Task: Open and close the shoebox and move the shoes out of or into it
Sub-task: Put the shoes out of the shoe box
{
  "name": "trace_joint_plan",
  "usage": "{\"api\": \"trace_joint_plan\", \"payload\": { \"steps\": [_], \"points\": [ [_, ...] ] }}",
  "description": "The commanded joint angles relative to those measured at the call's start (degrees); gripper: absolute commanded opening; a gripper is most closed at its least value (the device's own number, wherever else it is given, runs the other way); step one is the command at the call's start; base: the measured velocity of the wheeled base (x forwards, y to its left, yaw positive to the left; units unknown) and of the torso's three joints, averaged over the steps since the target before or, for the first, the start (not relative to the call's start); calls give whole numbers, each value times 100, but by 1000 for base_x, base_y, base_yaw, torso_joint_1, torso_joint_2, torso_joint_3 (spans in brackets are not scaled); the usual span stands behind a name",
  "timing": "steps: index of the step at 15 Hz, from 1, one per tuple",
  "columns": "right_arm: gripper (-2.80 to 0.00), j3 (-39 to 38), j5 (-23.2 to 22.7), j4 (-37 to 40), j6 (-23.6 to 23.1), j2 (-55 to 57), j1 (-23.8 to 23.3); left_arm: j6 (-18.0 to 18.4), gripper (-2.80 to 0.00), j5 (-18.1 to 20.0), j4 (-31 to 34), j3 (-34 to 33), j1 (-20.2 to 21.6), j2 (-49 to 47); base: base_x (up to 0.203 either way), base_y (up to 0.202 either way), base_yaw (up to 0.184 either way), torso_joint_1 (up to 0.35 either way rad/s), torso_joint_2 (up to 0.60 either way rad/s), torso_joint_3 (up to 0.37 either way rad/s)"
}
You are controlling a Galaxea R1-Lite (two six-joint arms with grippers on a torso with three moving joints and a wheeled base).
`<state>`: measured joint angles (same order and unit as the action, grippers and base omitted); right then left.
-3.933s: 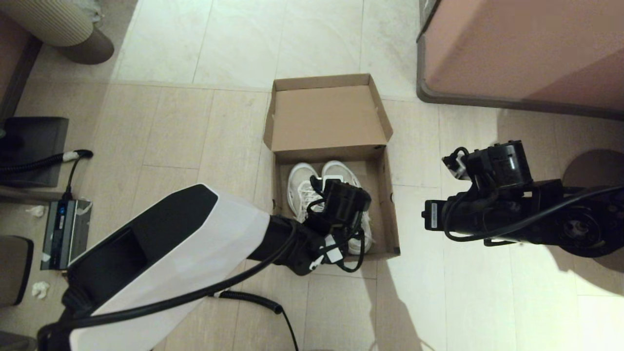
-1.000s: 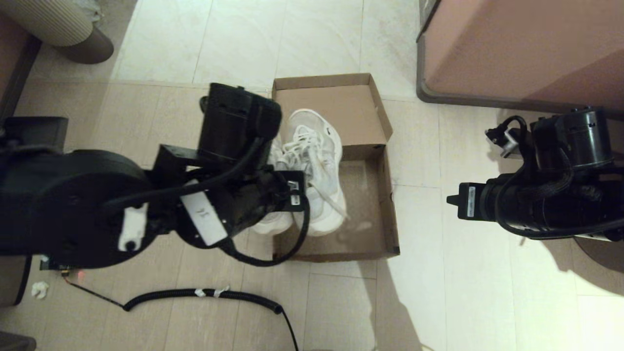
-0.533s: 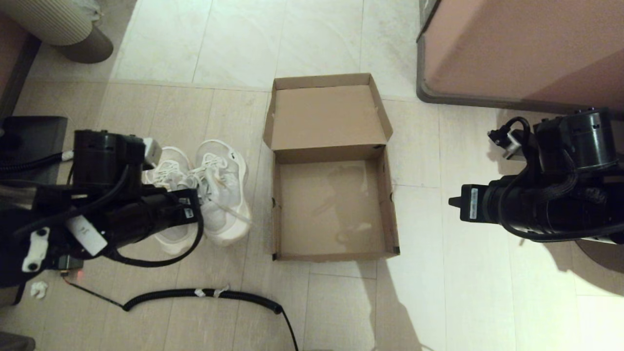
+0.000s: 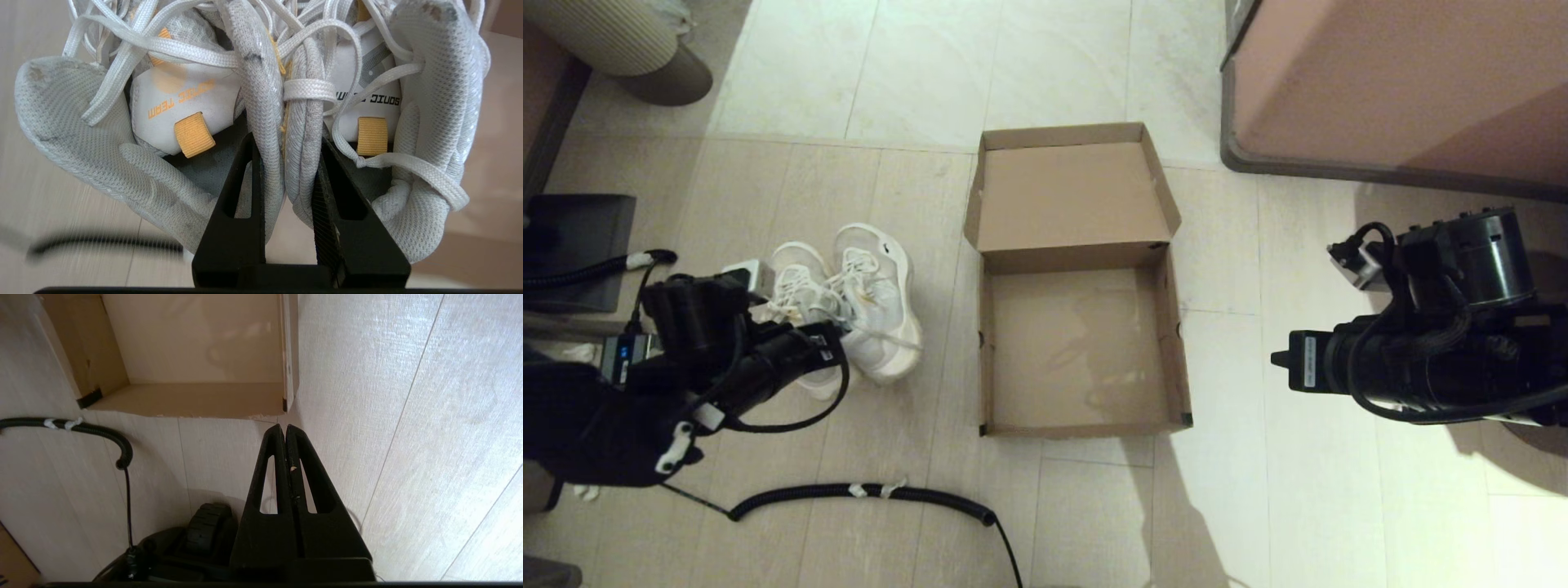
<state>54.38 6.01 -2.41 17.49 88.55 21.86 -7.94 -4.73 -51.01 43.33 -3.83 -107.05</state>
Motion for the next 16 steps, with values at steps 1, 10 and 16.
{"api": "trace_joint_plan", "payload": {
  "steps": [1,10,16],
  "points": [
    [-280,-59,5,-5,17,57,3,236,-280,113,-763,48,55,-1009,0,0,0,0,0,0],
    [-280,-297,-3,-49,26,66,-6,978,0,403,-2355,718,154,-2830,0,0,0,0,0,0],
    [-280,-399,23,-40,19,-158,1,1013,0,378,-2730,81,100,-2323,0,0,0,0,0,0]
  ]
}}
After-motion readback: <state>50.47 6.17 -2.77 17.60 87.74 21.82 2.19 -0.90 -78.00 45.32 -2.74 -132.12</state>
